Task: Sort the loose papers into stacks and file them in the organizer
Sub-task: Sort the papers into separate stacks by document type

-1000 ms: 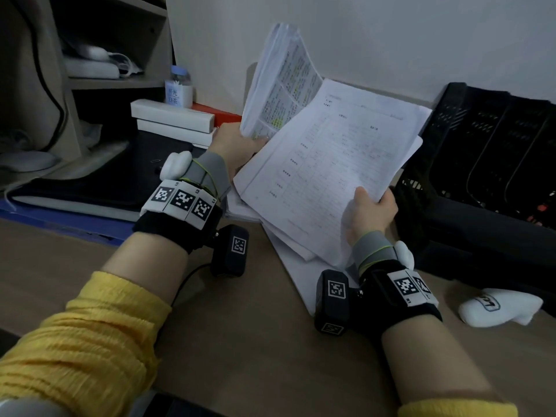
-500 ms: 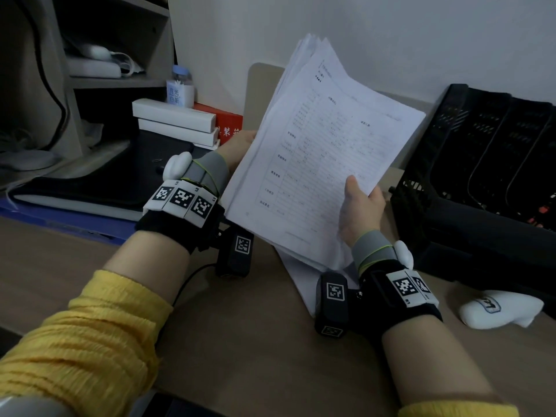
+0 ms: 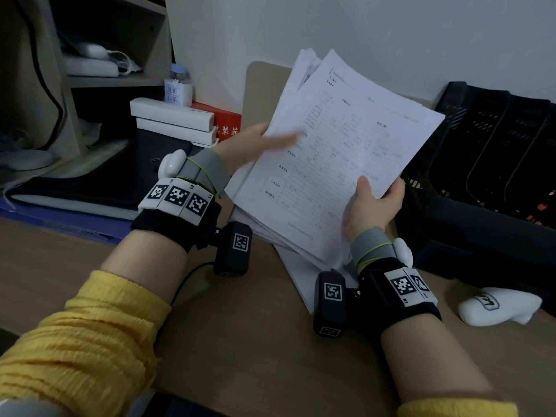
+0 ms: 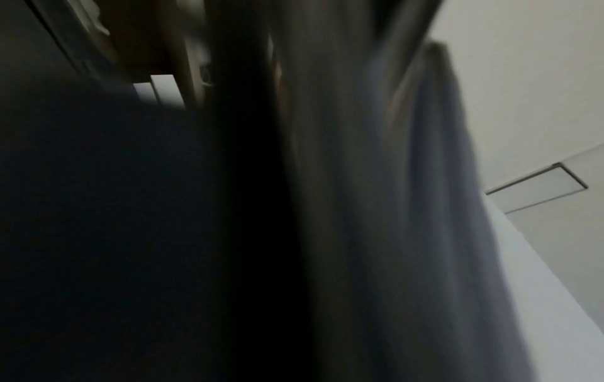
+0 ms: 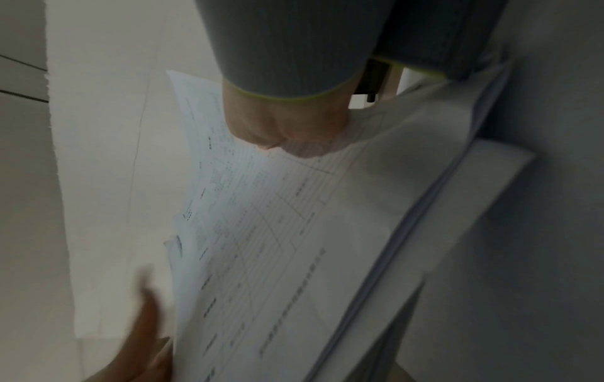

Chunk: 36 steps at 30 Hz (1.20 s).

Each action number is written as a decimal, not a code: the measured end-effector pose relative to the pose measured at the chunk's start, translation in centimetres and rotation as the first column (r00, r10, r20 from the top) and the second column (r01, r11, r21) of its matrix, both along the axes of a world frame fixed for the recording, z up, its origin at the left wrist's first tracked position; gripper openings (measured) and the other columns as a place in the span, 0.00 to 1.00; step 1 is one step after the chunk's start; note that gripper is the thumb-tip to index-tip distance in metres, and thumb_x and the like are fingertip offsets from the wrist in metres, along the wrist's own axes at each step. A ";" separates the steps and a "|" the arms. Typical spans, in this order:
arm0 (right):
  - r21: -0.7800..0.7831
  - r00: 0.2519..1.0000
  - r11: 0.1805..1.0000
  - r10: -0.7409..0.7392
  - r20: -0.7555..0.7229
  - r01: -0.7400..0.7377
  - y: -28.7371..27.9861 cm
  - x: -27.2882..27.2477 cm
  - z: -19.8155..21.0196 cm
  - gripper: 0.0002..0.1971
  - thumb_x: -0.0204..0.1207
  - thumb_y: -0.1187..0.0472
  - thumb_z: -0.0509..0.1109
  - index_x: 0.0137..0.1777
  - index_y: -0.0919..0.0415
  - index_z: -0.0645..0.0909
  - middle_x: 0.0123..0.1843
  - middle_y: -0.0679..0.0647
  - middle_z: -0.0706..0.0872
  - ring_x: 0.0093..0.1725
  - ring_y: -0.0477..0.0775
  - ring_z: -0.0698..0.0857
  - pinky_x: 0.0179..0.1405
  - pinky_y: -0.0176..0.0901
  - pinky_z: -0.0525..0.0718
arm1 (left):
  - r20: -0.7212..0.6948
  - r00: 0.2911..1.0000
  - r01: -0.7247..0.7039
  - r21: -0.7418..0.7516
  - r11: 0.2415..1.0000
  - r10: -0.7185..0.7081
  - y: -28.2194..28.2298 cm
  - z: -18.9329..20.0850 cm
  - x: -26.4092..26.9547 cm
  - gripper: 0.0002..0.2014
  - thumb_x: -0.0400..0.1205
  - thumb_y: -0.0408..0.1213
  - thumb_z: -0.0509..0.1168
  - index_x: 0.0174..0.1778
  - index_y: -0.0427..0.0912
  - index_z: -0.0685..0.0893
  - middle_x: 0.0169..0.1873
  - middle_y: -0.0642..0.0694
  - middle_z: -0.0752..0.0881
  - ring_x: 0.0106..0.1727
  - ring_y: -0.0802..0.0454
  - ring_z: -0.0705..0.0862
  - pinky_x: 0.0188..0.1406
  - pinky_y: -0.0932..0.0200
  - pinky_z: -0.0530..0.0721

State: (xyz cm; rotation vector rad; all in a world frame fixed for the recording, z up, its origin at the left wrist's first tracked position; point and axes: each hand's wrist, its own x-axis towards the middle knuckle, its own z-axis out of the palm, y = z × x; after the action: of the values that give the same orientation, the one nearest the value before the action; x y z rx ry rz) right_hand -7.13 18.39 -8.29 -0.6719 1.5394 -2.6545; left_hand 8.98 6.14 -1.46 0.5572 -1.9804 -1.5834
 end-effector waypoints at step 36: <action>0.196 0.936 0.916 0.340 0.087 -0.351 1.0 0.6 1.8 0.27 0.77 0.41 0.68 0.70 0.56 0.76 0.64 0.46 0.84 0.62 0.44 0.83 0.58 0.38 0.83 | -0.263 0.958 -0.104 0.044 0.994 0.112 -1.3 -3.5 -1.2 0.27 0.71 0.40 0.79 0.66 0.41 0.82 0.56 0.50 0.90 0.56 0.56 0.89 0.55 0.57 0.88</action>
State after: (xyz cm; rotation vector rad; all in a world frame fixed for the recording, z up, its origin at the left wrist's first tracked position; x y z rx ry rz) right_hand -6.56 19.43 -6.51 -0.7728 1.4946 -2.2008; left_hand 7.77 4.81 -5.00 0.4309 -1.7016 -1.5351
